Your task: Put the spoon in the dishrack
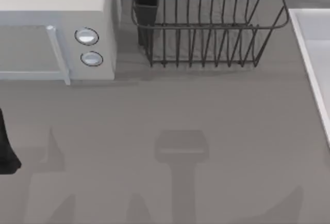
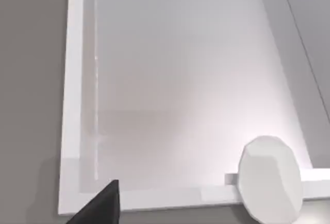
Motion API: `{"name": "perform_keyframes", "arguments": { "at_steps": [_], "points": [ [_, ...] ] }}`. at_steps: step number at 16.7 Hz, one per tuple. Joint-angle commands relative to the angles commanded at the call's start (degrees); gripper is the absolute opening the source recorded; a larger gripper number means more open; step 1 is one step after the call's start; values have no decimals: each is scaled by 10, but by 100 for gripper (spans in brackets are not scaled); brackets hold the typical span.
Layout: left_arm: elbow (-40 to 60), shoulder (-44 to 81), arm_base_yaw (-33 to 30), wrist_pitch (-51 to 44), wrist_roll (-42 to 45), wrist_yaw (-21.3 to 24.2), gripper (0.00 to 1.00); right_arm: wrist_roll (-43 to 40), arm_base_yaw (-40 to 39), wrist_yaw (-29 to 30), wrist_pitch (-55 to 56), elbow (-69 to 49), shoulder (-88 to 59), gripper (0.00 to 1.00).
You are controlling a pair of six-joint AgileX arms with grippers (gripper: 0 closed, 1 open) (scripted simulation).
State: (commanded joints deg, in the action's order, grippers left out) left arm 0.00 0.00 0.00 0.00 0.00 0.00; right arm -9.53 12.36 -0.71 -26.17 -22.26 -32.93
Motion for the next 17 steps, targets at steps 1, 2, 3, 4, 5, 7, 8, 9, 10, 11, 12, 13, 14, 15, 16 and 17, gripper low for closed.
{"name": "perform_keyframes", "arguments": {
  "at_steps": [1, 2, 3, 4, 5, 7, 8, 9, 10, 11, 12, 13, 14, 15, 16, 17],
  "points": [
    [0, 0, 0, 0, 0, 0, 100, -15, 18, 0, -39, -30, -56, 100],
    [0, 0, 0, 0, 0, 0, 100, -29, 36, 1, -78, -60, -113, 100],
    [0, 0, 0, 0, 0, 0, 100, -43, 53, 1, -116, -90, -168, 100],
    [0, 0, 0, 0, 0, 0, 100, -56, 70, 2, -152, -118, -219, 100],
    [0, 0, 0, 0, 0, 0, 100, -69, 86, 2, -186, -145, -266, 100],
    [0, 0, 0, 0, 0, 0, 100, -90, 115, 1, -244, -195, -345, 100],
    [0, 0, 0, 0, 0, 0, 100, -98, 127, 0, -268, -217, -376, 100],
    [0, 0, 0, 0, 0, 0, 100, -105, 138, -1, -289, -235, -402, 100],
    [0, 0, 0, 0, 0, 0, 100, -111, 146, -2, -306, -251, -422, 100],
    [0, 0, 0, 0, 0, 0, 100, -115, 153, -3, -319, -262, -438, 100],
    [0, 0, 0, 0, 0, 0, 100, -118, 157, -4, -327, -270, -448, 100],
    [0, 0, 0, 0, 0, 0, 100, -119, 159, -4, -330, -273, -452, 100],
    [0, 0, 0, 0, 0, 0, 100, -119, 159, -4, -330, -273, -452, 100],
    [0, 0, 0, 0, 0, 0, 100, -119, 159, -4, -330, -273, -452, 100],
    [0, 0, 0, 0, 0, 0, 100, -119, 159, -4, -330, -273, -452, 100],
    [0, 0, 0, 0, 0, 0, 100, -119, 156, -4, -328, -272, -450, 100]
  ]
}}
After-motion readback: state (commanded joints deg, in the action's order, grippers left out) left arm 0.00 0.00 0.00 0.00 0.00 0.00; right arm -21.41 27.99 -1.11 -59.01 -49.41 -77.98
